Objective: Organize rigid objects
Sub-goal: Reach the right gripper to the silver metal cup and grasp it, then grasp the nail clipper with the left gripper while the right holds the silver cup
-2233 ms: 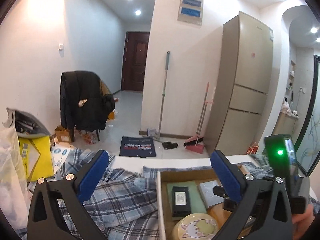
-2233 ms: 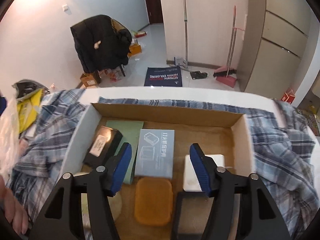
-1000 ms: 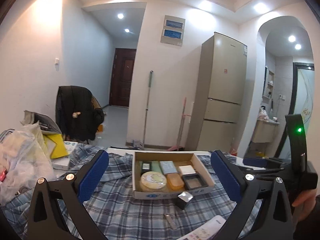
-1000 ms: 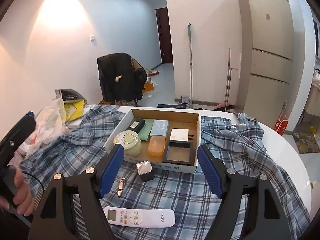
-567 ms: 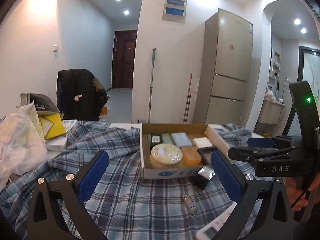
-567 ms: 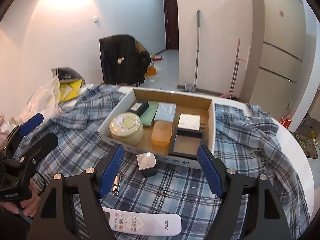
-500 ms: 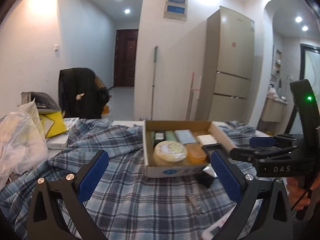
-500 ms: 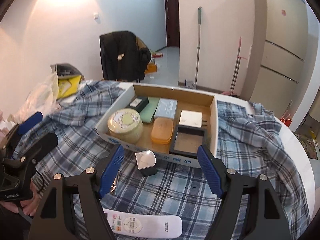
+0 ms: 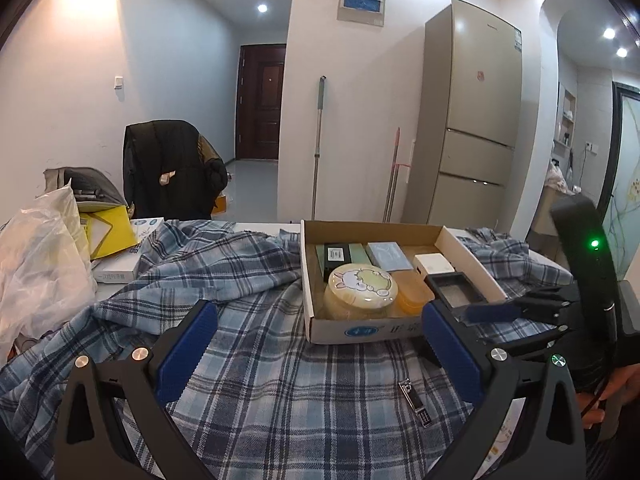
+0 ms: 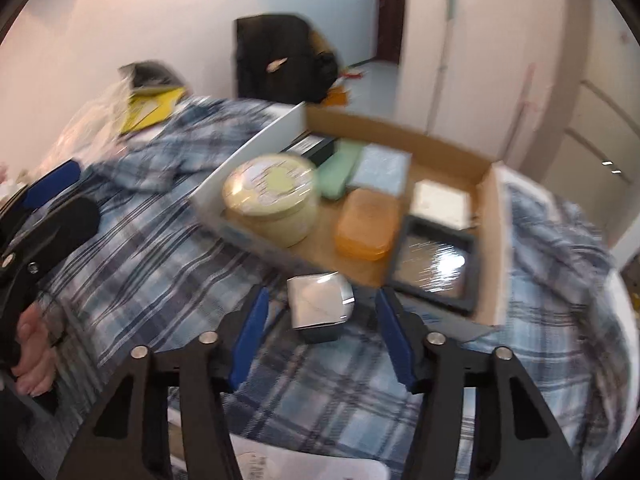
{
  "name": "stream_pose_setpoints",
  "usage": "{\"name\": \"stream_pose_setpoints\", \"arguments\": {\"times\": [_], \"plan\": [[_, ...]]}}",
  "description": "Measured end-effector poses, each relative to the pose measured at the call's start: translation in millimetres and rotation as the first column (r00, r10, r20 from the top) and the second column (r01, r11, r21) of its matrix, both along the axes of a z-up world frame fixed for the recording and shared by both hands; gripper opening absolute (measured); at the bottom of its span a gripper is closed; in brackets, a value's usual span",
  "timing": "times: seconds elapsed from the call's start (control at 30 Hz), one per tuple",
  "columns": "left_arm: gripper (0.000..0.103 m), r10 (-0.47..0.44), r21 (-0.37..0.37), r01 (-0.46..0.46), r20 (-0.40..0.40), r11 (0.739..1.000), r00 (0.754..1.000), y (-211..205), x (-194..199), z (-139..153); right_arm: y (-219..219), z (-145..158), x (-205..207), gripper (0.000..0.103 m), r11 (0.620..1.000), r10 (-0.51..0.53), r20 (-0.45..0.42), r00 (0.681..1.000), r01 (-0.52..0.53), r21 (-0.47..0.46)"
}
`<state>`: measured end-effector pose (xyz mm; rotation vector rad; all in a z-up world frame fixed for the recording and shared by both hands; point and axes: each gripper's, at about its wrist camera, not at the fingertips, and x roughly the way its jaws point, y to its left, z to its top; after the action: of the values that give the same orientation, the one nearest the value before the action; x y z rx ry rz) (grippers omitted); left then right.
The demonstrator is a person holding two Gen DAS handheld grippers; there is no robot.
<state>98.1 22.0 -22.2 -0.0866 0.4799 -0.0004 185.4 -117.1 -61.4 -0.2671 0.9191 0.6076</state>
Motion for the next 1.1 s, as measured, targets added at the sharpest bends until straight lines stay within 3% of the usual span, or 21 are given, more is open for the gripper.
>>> {"name": "stream_pose_setpoints", "arguments": {"times": [0.13, 0.3, 0.63, 0.9, 1.1], "plan": [[0.103, -0.001, -0.018, 0.001, -0.010, 1.000, 1.000, 3.4, 1.7, -1.1, 2.3, -6.3, 3.7, 0.043, 1.000, -0.007, 0.012, 1.000, 0.008, -0.017], [0.103, -0.003, -0.021, 0.003, -0.028, 1.000, 1.000, 3.4, 4.4, -3.2, -0.1, -13.4, 9.2, 0.030, 0.999, -0.026, -0.011, 1.000, 0.026, -0.026], [0.103, 0.002, -0.016, -0.002, -0.022, 1.000, 1.000, 3.3, 4.4, -3.3, -38.0, 9.9, -12.5, 0.030, 0.997, -0.069, 0.039, 0.997, 0.070, -0.020], [0.103, -0.004, 0.008, 0.004, -0.014, 1.000, 1.000, 0.4, 2.3, -2.7, -76.6, -10.2, -8.0, 0.030, 0.985, -0.169, -0.022, 0.985, 0.168, -0.037], [0.103, -0.004, 0.006, 0.004, -0.019, 1.000, 1.000, 0.1, 2.9, -3.3, -76.2, -14.2, -6.5, 0.030, 0.985, -0.169, -0.021, 0.985, 0.168, -0.040]]}}
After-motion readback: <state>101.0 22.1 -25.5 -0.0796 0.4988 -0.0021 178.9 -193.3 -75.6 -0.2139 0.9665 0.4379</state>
